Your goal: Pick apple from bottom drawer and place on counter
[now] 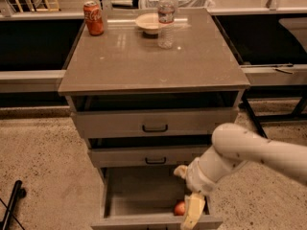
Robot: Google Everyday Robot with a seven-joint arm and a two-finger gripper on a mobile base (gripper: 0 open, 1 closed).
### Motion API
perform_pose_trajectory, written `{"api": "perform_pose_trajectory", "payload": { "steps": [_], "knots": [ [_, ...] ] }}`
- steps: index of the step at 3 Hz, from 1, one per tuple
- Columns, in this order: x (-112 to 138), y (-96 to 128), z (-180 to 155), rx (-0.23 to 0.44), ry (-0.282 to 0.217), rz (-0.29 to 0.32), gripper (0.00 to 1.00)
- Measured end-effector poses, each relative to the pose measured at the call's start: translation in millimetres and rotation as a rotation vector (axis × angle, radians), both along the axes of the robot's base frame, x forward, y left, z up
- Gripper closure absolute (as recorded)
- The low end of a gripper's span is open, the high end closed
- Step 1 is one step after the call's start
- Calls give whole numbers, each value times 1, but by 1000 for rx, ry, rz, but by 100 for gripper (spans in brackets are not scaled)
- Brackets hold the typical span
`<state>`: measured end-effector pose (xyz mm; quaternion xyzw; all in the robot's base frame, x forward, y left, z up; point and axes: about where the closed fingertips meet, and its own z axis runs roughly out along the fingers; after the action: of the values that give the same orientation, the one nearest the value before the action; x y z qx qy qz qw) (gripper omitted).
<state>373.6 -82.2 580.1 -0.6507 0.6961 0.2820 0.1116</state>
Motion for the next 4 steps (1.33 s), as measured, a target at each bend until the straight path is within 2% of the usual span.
{"api": "perform_pose_trajectory", "payload": {
  "steps": [1, 2, 3, 4],
  "knots": [
    [-23, 1, -84, 46, 115, -28, 0],
    [-32, 3, -99, 172, 116, -30, 0],
    [-38, -10, -99, 203, 63, -19, 0],
    [-21, -16, -118, 103, 26, -17, 0]
  ]
}}
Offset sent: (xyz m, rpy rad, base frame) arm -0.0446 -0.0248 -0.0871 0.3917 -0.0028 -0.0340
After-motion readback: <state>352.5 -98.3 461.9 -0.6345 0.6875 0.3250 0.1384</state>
